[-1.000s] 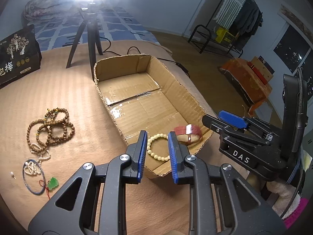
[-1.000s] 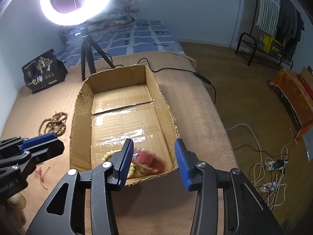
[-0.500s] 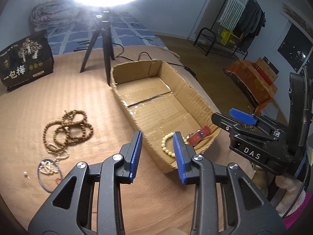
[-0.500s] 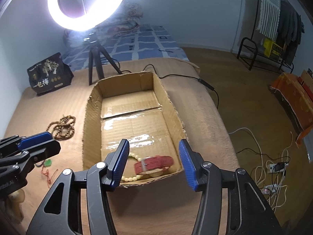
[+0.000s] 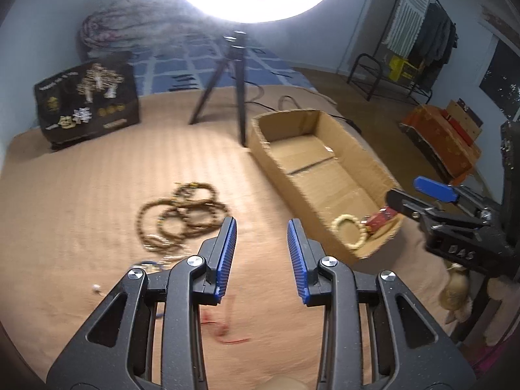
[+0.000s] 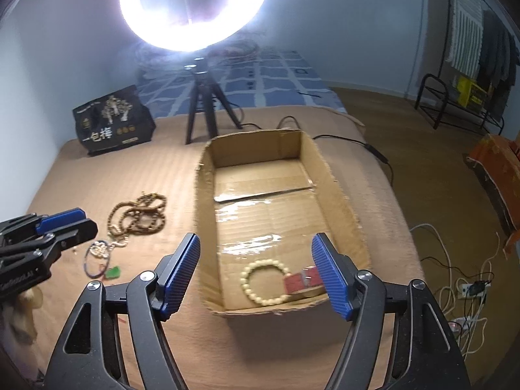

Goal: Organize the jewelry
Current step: 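Carry the bracelet and watch into the cardboard box and open both tools, then grasp the blue bangle with the left tool while the right tool grasps the jade pendant, then carry the bangle and jade pendant into the box and open both tools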

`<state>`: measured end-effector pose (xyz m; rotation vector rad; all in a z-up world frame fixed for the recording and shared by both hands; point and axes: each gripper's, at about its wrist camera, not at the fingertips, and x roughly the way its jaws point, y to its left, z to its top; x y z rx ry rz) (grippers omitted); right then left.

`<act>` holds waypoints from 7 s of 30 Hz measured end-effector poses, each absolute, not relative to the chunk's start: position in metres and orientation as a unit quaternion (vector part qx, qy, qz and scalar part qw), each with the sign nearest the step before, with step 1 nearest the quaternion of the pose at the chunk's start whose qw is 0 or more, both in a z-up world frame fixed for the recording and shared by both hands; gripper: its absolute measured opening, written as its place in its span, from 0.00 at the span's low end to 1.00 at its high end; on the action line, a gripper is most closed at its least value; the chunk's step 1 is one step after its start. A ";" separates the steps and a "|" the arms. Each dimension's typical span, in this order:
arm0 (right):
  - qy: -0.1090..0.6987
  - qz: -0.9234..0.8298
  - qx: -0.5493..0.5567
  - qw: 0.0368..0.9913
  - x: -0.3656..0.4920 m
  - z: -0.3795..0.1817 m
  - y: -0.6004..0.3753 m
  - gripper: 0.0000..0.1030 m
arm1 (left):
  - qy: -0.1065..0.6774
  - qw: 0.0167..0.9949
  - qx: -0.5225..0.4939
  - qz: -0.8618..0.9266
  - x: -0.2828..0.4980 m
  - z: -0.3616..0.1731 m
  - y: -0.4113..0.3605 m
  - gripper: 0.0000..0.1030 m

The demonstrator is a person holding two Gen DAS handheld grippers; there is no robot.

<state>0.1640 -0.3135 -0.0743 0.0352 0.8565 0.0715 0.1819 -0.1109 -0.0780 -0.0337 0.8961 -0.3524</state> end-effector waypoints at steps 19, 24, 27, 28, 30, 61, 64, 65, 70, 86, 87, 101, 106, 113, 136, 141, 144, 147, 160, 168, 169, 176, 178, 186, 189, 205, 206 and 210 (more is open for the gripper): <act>0.450 0.140 -0.044 0.881 0.163 -0.101 -0.225 0.69 | 0.487 0.865 -0.043 -0.111 0.179 -0.114 0.005 0.65; 0.484 0.172 -0.028 0.857 0.168 -0.120 -0.209 0.69 | 0.511 0.850 -0.054 -0.117 0.175 -0.130 0.012 0.68; 0.508 0.195 -0.019 0.839 0.171 -0.133 -0.196 0.69 | 0.528 0.839 -0.062 -0.118 0.175 -0.141 0.014 0.68; 0.511 0.201 -0.027 0.835 0.171 -0.136 -0.191 0.69 | 0.532 0.836 -0.061 -0.118 0.176 -0.144 0.014 0.68; 0.513 0.214 -0.047 0.830 0.169 -0.142 -0.182 0.69 | 0.537 0.833 -0.060 -0.120 0.176 -0.149 0.014 0.68; 0.515 0.208 -0.065 0.829 0.177 -0.151 -0.196 0.69 | 0.587 0.795 -0.142 -0.057 0.212 -0.191 -0.011 0.74; 0.513 0.207 -0.061 0.831 0.175 -0.149 -0.200 0.69 | 0.586 0.798 -0.134 -0.048 0.215 -0.192 -0.019 0.76; 0.513 0.206 -0.061 0.831 0.176 -0.149 -0.201 0.69 | 0.587 0.798 -0.128 -0.045 0.216 -0.192 -0.021 0.76; 0.515 0.200 -0.055 0.832 0.177 -0.150 -0.207 0.69 | 0.585 0.802 -0.112 -0.034 0.221 -0.194 -0.031 0.76; 0.516 0.215 -0.057 0.827 0.177 -0.153 -0.195 0.69 | 0.584 0.807 -0.077 -0.023 0.226 -0.206 -0.032 0.71; 0.517 0.218 -0.059 0.826 0.176 -0.154 -0.191 0.69 | 0.583 0.809 -0.077 -0.024 0.224 -0.205 -0.028 0.71; 0.530 0.255 -0.109 0.801 0.177 -0.180 -0.131 0.69 | 0.575 0.813 -0.083 -0.032 0.207 -0.196 0.010 0.70; 0.539 0.257 -0.100 0.796 0.184 -0.186 -0.121 0.64 | 0.574 0.813 -0.084 -0.038 0.199 -0.194 0.019 0.70; 0.541 0.247 -0.118 0.795 0.188 -0.193 -0.111 0.55 | 0.570 0.816 -0.092 -0.041 0.200 -0.191 0.019 0.70; 0.488 0.193 -0.015 0.851 0.199 -0.133 -0.181 0.30 | 0.513 0.845 -0.134 -0.064 0.197 -0.133 0.020 0.70; 0.450 0.180 0.012 0.874 0.199 -0.104 -0.202 0.30 | 0.497 0.855 -0.131 -0.077 0.198 -0.118 0.008 0.70; 0.425 0.165 0.028 0.890 0.197 -0.089 -0.220 0.30 | 0.489 0.858 -0.130 -0.085 0.197 -0.110 0.000 0.70; 0.401 0.146 0.056 0.902 0.196 -0.076 -0.241 0.30 | 0.484 0.860 -0.134 -0.093 0.199 -0.105 -0.007 0.70; 0.339 0.038 0.108 0.934 0.199 -0.045 -0.337 0.30 | 0.459 0.870 -0.109 -0.143 0.202 -0.083 -0.062 0.70; 0.359 0.008 0.093 0.929 0.202 -0.060 -0.364 0.30 | 0.450 0.872 -0.081 -0.174 0.216 -0.078 -0.112 0.70; 0.361 0.005 0.092 0.928 0.203 -0.062 -0.367 0.30 | 0.448 0.872 -0.074 -0.180 0.218 -0.077 -0.120 0.70; 0.378 -0.003 0.099 0.921 0.209 -0.074 -0.384 0.30 | 0.445 0.870 -0.055 -0.206 0.242 -0.079 -0.168 0.70; 0.382 -0.002 0.104 0.918 0.210 -0.078 -0.388 0.30 | 0.446 0.869 -0.050 -0.209 0.250 -0.081 -0.180 0.70; 0.403 -0.002 0.096 0.910 0.218 -0.095 -0.394 0.30 | 0.465 0.859 -0.049 -0.210 0.281 -0.103 -0.210 0.70; 0.408 -0.001 0.098 0.908 0.220 -0.099 -0.395 0.30 | 0.470 0.857 -0.044 -0.205 0.290 -0.111 -0.217 0.70; 0.415 -0.018 0.090 0.905 0.217 -0.103 -0.399 0.61 | 0.486 0.853 -0.034 -0.187 0.298 -0.125 -0.225 0.71; 0.415 -0.019 0.091 0.905 0.217 -0.104 -0.400 0.61 | 0.486 0.853 -0.035 -0.187 0.298 -0.125 -0.223 0.71; 0.418 -0.016 0.090 0.904 0.215 -0.104 -0.397 0.61 | 0.482 0.856 -0.032 -0.186 0.294 -0.122 -0.218 0.71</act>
